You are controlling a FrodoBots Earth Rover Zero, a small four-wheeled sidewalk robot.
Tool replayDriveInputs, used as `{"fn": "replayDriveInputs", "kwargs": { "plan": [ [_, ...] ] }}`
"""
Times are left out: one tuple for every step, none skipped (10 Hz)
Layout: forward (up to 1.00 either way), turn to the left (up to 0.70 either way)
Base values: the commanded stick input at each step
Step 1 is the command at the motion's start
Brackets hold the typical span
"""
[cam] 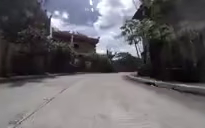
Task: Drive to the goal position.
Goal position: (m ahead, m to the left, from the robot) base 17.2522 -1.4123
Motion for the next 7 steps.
{"fn": "replayDriveInputs", "kwargs": {
  "plan": [
    [0.7, 0.0],
    [0.7, 0.0],
    [0.7, 0.0],
    [0.7, 0.0],
    [0.7, 0.0],
    [0.7, 0.0],
    [0.7, 0.0]
  ]
}}
